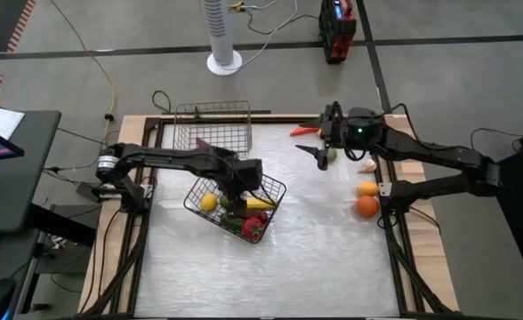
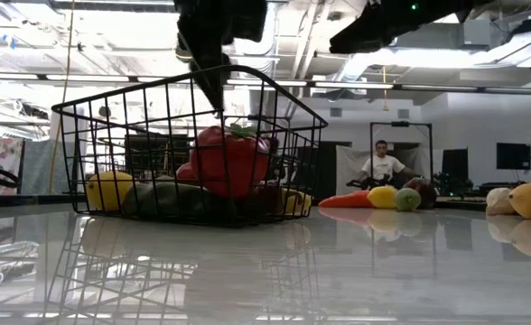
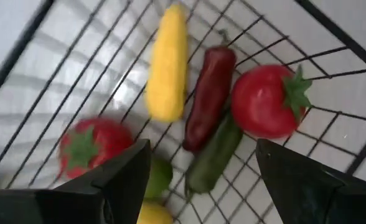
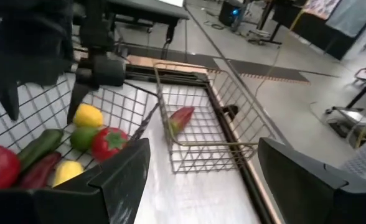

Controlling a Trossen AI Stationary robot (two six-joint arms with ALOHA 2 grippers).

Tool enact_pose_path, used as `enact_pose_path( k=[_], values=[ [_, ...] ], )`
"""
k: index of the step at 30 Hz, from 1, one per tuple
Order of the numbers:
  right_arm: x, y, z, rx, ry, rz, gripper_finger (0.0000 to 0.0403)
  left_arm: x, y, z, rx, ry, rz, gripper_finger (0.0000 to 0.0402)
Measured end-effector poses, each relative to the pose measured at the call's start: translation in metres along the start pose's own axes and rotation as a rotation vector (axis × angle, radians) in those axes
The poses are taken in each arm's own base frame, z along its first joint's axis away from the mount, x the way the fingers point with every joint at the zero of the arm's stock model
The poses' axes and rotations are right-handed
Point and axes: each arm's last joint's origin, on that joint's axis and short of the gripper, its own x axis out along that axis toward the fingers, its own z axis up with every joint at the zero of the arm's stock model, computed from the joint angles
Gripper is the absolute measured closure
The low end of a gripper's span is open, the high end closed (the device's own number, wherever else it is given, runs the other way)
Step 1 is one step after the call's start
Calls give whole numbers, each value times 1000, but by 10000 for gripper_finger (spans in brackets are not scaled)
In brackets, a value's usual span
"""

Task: Sort produce into baskets
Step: Put the yellow corn into the top wire basket

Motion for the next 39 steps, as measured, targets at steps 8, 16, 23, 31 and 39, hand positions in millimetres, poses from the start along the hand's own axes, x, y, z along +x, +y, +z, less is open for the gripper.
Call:
enact_pose_path(
  k=[8, 16, 23, 31, 39],
  values=[
    [0, 8, 0, 0, 16, 44, 78, 42, 3, 15, 187, 16, -3, 123],
    [-2, 9, -1, 10, 26, 43, 78, 53, 15, 23, 233, -19, 77, 123],
    [-2, 10, -4, 20, 62, 53, 78, 66, 16, 15, 256, -5, 95, 130],
    [-2, 10, -4, 32, 66, 54, 78, 92, 10, -1, 309, 18, 284, 163],
    [-2, 10, -4, 34, 64, 56, 78, 108, 16, -10, 275, -11, 250, 168]
  ],
)
